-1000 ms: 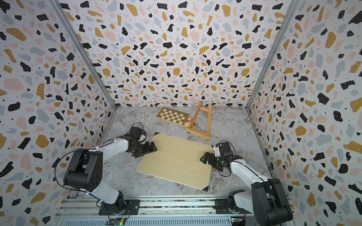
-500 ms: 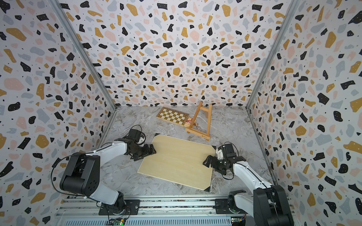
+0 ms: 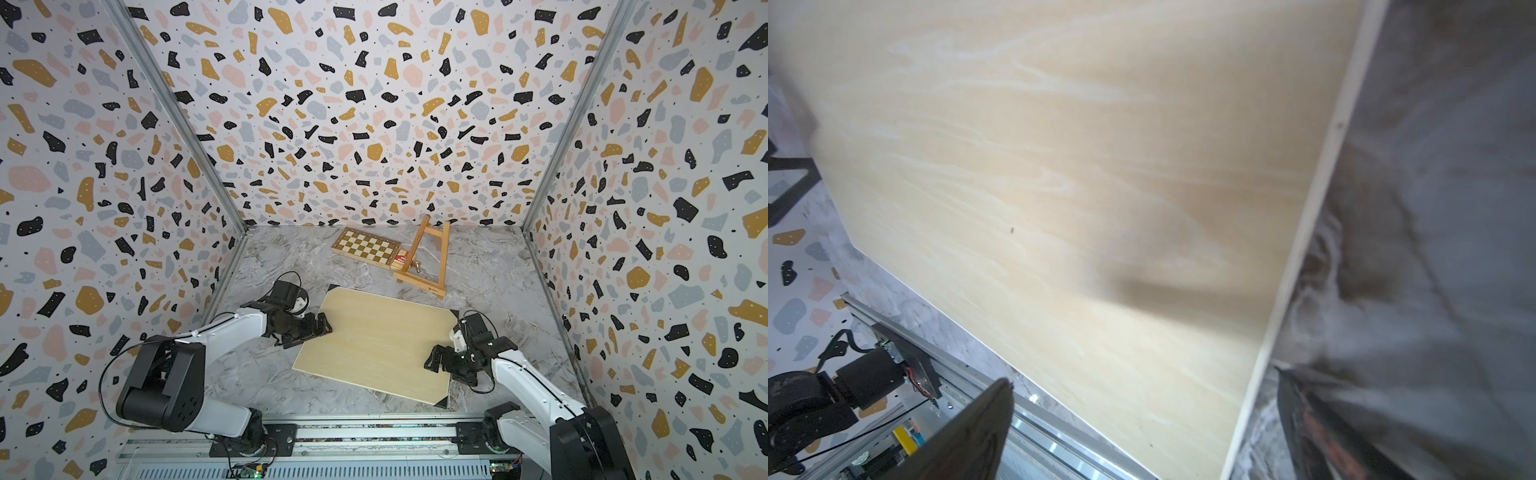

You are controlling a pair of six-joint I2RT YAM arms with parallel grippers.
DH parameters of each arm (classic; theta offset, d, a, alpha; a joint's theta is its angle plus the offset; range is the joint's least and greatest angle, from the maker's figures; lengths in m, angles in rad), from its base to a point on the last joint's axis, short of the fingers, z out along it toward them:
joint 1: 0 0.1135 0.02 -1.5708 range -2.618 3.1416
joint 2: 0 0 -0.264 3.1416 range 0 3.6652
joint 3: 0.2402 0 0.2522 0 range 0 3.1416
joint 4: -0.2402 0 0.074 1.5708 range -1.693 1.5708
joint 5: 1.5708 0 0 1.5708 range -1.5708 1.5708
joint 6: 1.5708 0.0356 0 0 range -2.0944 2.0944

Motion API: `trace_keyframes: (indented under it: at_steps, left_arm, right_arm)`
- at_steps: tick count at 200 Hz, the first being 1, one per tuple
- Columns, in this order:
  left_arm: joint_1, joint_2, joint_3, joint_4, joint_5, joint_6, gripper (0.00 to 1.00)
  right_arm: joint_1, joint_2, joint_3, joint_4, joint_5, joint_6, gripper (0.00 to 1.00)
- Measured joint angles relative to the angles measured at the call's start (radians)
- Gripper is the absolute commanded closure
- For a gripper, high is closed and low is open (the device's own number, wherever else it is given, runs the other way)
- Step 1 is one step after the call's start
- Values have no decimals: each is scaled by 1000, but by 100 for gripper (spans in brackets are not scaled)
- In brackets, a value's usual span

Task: Assemble the easel
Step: Pick up the drawing board from the center of the board.

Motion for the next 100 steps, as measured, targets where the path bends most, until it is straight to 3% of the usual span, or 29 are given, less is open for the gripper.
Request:
trace_keyframes:
  at_steps: [62, 100]
  left_arm:
    - [0, -25, -31, 29, 11, -4, 1]
    - [2, -72, -83, 76, 13, -8, 0]
  right_arm:
    - [158, -63, -27, -34, -5, 103, 0]
    - [157, -74, -35, -37, -52, 118, 0]
